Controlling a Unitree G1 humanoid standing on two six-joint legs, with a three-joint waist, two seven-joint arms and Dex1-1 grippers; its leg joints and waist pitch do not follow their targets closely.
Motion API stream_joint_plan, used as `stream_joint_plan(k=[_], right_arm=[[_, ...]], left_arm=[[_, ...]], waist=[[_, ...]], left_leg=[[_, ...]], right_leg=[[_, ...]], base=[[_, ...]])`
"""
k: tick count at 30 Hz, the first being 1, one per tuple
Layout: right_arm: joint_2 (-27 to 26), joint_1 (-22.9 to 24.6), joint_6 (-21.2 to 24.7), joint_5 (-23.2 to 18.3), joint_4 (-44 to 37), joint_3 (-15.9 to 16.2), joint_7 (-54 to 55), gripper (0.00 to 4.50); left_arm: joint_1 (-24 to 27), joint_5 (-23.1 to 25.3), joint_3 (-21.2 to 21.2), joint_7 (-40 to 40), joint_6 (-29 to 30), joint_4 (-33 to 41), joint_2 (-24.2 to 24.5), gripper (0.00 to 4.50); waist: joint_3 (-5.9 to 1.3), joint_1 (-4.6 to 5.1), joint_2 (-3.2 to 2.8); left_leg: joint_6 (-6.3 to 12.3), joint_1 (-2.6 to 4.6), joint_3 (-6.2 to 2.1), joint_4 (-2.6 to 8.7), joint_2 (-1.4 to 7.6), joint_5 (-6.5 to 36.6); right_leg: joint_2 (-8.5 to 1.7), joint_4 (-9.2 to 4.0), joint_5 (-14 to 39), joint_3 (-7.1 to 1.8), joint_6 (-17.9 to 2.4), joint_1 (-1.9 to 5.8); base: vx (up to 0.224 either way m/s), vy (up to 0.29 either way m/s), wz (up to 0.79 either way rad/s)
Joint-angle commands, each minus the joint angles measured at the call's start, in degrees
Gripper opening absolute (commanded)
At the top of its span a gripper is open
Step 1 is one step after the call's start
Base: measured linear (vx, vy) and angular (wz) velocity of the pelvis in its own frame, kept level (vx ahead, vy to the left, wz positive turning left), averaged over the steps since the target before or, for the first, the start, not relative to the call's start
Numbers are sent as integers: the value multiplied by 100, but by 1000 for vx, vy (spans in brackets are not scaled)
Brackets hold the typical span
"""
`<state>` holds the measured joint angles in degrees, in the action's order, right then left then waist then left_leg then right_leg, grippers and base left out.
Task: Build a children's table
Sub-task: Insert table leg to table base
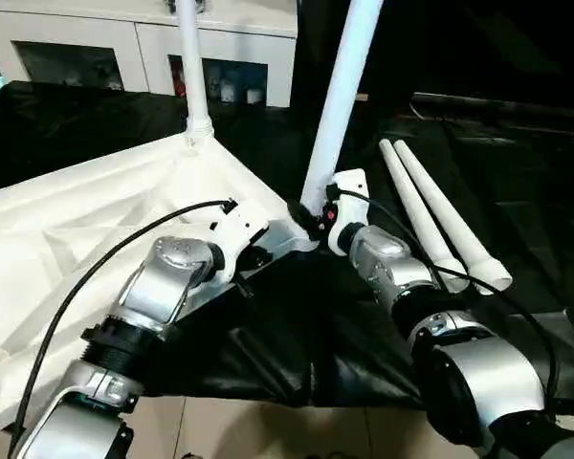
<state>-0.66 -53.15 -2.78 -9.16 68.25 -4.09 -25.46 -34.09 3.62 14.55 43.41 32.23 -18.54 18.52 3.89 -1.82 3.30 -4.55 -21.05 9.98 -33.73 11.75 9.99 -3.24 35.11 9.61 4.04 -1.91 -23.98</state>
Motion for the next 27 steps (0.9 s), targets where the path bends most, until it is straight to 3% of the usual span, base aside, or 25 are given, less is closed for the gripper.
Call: stream_joint_plan(k=[1, 2, 4, 6, 12, 14, 16, 17, 18, 19, 21, 23, 24, 25, 27], right_arm=[[-34, -59, 124, -35, 134, 3, -244, 336], [17, -84, 112, -51, 108, -11, -370, 348], [108, -69, 104, -43, -15, 38, -578, 373], [231, -9, 91, 6, -188, 144, -868, 383], [747, 458, 62, 248, -846, 630, -2375, 383], [1022, 722, 132, 288, -1206, 839, -3018, 383], [1133, 849, 231, 242, -1434, 918, -3306, 383], [1195, 915, 291, 214, -1561, 963, -3477, 383], [1261, 987, 344, 193, -1691, 1016, -3650, 383], [1371, 1113, 402, 183, -1889, 1096, -3868, 383], [1434, 1194, 448, 175, -2012, 1136, -3976, 383], [1704, 1505, 718, 109, -2520, 1295, -4415, 383], [1732, 1536, 744, 106, -2576, 1310, -4463, 383], [1813, 1619, 812, 112, -2720, 1359, -4598, 383], [2000, 1785, 894, 227, -2959, 1489, -4785, 383]], left_arm=[[-267, -167, 56, 186, -424, 206, -36, 0], [-262, -192, 70, 293, -566, 140, -17, 0], [-247, -225, 84, 430, -692, 102, 17, 0], [-213, -276, 93, 596, -782, 87, 65, 0], [-66, -463, 85, 1110, -1278, 59, 190, 0], [41, -537, 147, 1413, -1398, 189, 279, 0], [74, -543, 190, 1515, -1401, 256, 334, 0], [82, -543, 214, 1572, -1417, 275, 365, 0], [95, -549, 235, 1640, -1445, 292, 396, 0], [127, -569, 276, 1772, -1502, 308, 444, 0], [156, -580, 305, 1859, -1550, 327, 476, 0], [249, -630, 372, 2093, -1647, 429, 550, 0], [253, -636, 371, 2115, -1660, 428, 551, 0], [263, -641, 378, 2187, -1707, 410, 562, 0], [288, -589, 467, 2346, -1884, 336, 643, 0]], waist=[[-457, -37, -210], [-458, -38, -231], [-468, -40, -187], [-474, -54, -196], [-454, -155, -163], [-444, -201, -118], [-441, -215, -142], [-433, -243, -191], [-433, -241, -173], [-431, -259, -221], [-425, -263, -188], [-426, -295, -235], [-439, -308, -204], [-435, -318, -236], [-442, -323, -232]], left_leg=[[3, 68, -33, 367, 160, 1165], [8, 72, -32, 364, 158, 1154], [79, 55, -16, 347, 150, 1011], [149, 50, -11, 337, 151, 900], [336, 52, 2, 326, 168, 770], [347, 62, 4, 328, 174, 833], [334, 56, 0, 332, 175, 837], [303, 68, -9, 338, 189, 885], [299, 69, -2, 337, 186, 922], [260, 62, -11, 337, 179, 976], [231, 69, -3, 335, 179, 1065], [186, 73, -16, 337, 169, 1096], [205, 73, -14, 334, 182, 1066], [215, 68, -10, 330, 171, 1054], [203, 67, -14, 326, 163, 1082]], right_leg=[[-444, -335, 639, -300, -1436, 370], [-438, -336, 586, -298, -1454, 367], [-433, -310, 334, -301, -1534, 395], [-441, -289, 229, -303, -1572, 405], [-452, -292, 280, -303, -1546, 409], [-460, -314, 504, -301, -1495, 407], [-457, -316, 602, -301, -1481, 407], [-459, -321, 665, -299, -1461, 390], [-443, -333, 694, -295, -1447, 388], [-441, -330, 733, -292, -1433, 395], [-443, -351, 835, -295, -1399, 387], [-439, -371, 945, -296, -1323, 401], [-435, -356, 883, -294, -1319, 406], [-421, -367, 849, -290, -1320, 393], [-418, -361, 878, -285, -1333, 399]], base=[[0, 0, 0], [0, 0, 0], [0, 0, 0], [0, 0, 0], [0, 0, 0], [0, 0, 0], [0, 0, 0], [0, 0, 0], [0, 0, 0], [0, 0, 0], [0, 0, 0], [0, 0, 0], [0, 0, 0], [0, 0, 0], [0, 0, 0]])
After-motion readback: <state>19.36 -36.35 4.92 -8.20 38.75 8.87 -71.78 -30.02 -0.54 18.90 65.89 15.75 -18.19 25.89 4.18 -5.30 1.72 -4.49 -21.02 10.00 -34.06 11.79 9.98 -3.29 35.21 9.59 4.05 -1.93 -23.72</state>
